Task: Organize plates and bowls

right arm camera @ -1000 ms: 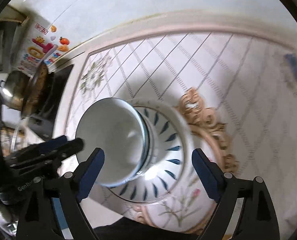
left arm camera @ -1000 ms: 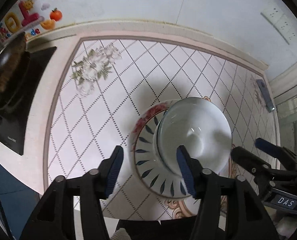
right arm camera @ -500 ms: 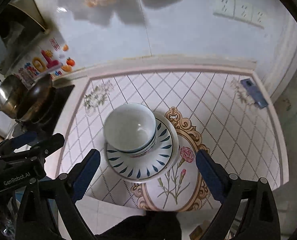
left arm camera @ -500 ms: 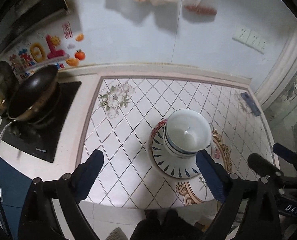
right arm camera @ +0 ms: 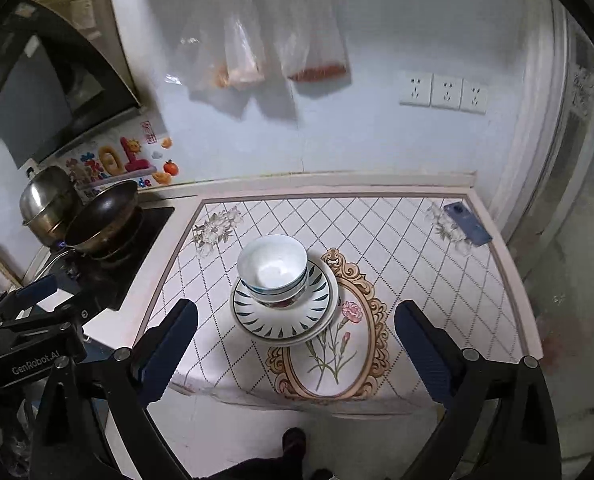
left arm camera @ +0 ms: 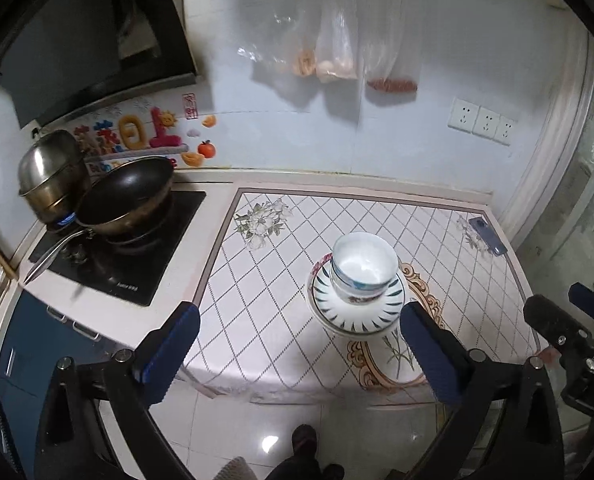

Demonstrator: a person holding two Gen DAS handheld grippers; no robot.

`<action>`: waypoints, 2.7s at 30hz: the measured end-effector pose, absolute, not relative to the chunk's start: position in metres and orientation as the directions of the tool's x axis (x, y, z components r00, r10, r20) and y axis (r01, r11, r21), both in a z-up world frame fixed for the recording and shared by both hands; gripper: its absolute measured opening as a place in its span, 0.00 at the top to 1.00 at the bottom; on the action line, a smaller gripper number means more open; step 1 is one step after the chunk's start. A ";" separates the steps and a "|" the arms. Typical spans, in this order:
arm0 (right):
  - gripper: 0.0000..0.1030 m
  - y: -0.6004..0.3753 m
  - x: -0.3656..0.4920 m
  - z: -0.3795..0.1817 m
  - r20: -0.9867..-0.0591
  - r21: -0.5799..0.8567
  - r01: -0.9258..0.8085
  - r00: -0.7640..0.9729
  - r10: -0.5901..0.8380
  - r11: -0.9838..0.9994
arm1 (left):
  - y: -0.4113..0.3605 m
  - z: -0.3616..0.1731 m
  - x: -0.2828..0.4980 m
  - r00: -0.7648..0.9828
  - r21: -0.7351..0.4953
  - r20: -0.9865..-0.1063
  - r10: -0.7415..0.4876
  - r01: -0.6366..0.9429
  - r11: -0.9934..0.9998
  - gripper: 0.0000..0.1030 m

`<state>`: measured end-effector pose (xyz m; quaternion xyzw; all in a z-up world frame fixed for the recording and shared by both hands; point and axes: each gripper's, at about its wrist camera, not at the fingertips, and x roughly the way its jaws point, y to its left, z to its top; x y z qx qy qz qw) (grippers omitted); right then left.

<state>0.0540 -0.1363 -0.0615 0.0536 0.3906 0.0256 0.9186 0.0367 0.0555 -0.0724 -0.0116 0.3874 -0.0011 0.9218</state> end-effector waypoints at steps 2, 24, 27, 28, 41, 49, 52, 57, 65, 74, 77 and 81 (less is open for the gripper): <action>0.02 -0.137 0.035 -0.053 -0.701 0.117 -0.013 0.708 0.092 0.993 | 0.055 -0.069 0.021 0.706 -0.018 -0.708 -0.001 -0.017 1.000 0.00; 0.01 -0.126 -0.048 -0.002 -0.605 0.077 0.012 0.796 0.037 0.997 | 0.067 -0.034 -0.056 0.772 0.003 -0.635 0.019 -0.023 1.000 0.00; 0.01 -0.124 -0.049 0.000 -0.597 0.080 0.027 0.802 0.026 0.996 | 0.071 -0.031 -0.056 0.777 0.005 -0.630 0.016 -0.016 1.000 0.00; 0.01 -0.124 -0.049 0.000 -0.597 0.085 0.030 0.801 0.026 0.996 | 0.072 -0.030 -0.056 0.778 0.005 -0.628 0.015 -0.015 1.000 0.00; 0.01 -0.115 -0.047 -0.005 -0.603 0.095 0.045 0.797 0.022 0.994 | 0.085 -0.033 -0.058 0.773 0.004 -0.634 0.011 -0.011 1.000 0.00; 0.01 -0.109 -0.051 -0.006 -0.601 0.092 0.042 0.799 0.022 0.995 | 0.093 -0.027 -0.062 0.783 -0.011 -0.621 0.016 -0.029 1.000 0.00; 0.01 -0.106 -0.053 -0.006 -0.598 0.091 0.043 0.801 0.021 0.995 | 0.095 -0.026 -0.065 0.786 -0.012 -0.617 0.021 -0.036 0.999 0.00; 0.01 -0.105 -0.059 -0.006 -0.602 0.098 0.043 0.798 0.025 0.994 | 0.095 -0.024 -0.067 0.789 -0.010 -0.614 0.025 -0.040 0.999 0.00; 0.01 -0.107 -0.061 -0.005 -0.600 0.093 0.041 0.800 0.023 0.995 | 0.096 -0.024 -0.069 0.789 -0.012 -0.613 0.023 -0.038 0.999 0.00; 0.00 -0.107 -0.065 -0.003 -0.597 0.089 0.044 0.802 0.018 0.995 | 0.092 -0.020 -0.072 0.793 -0.010 -0.608 0.020 -0.033 0.999 0.00; 0.00 -0.109 -0.065 -0.003 -0.596 0.089 0.045 0.803 0.017 0.995 | 0.091 -0.020 -0.072 0.793 -0.010 -0.609 0.021 -0.034 0.999 0.00; 0.00 -0.111 -0.067 -0.001 -0.597 0.093 0.048 0.802 0.017 0.995 | 0.090 -0.019 -0.072 0.790 -0.009 -0.613 0.020 -0.032 0.999 0.00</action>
